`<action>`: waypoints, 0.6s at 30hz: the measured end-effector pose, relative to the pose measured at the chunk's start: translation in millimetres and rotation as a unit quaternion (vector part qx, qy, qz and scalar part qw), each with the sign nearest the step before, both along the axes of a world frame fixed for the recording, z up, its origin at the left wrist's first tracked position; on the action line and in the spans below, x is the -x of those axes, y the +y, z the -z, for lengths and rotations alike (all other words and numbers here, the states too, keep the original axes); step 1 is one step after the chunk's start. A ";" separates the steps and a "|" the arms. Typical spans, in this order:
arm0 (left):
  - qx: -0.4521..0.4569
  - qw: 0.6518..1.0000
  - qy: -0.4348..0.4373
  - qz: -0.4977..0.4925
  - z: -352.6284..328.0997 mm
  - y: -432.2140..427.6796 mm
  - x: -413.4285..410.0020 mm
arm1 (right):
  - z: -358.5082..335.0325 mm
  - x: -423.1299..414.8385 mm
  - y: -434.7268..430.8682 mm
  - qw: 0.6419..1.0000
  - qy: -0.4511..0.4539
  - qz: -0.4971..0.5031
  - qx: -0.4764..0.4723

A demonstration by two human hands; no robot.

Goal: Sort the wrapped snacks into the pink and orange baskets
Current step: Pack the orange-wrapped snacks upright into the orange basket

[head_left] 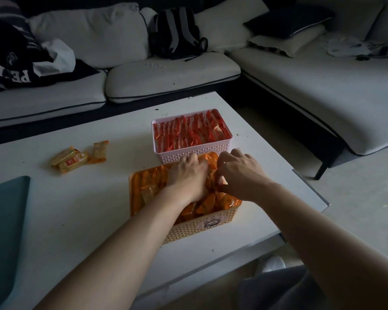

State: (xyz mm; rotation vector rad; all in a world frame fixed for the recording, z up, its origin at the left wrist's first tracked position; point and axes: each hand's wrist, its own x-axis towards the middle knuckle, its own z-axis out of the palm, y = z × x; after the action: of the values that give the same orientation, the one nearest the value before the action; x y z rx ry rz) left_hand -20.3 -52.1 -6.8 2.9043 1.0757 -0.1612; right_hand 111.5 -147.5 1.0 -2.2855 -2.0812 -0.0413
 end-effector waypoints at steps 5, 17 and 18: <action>0.141 0.985 -0.099 -0.028 -30.0 6.4 20.5 | -14.0 -0.8 -1.0 0.999 0.031 -0.001 0.017; 0.203 0.916 -0.287 -0.193 -30.0 7.7 149.3 | -24.7 94.1 41.6 0.961 0.268 -0.070 -0.007; 0.227 0.908 -0.295 -0.192 -26.5 4.9 153.4 | -22.7 102.3 44.1 0.962 0.261 -0.076 0.006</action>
State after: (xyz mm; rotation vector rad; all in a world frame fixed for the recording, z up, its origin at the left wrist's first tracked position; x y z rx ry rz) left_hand -173.7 -47.2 19.6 2.0644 1.2382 0.4015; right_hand 9.2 -103.5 23.7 -1.8588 -1.9528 0.5202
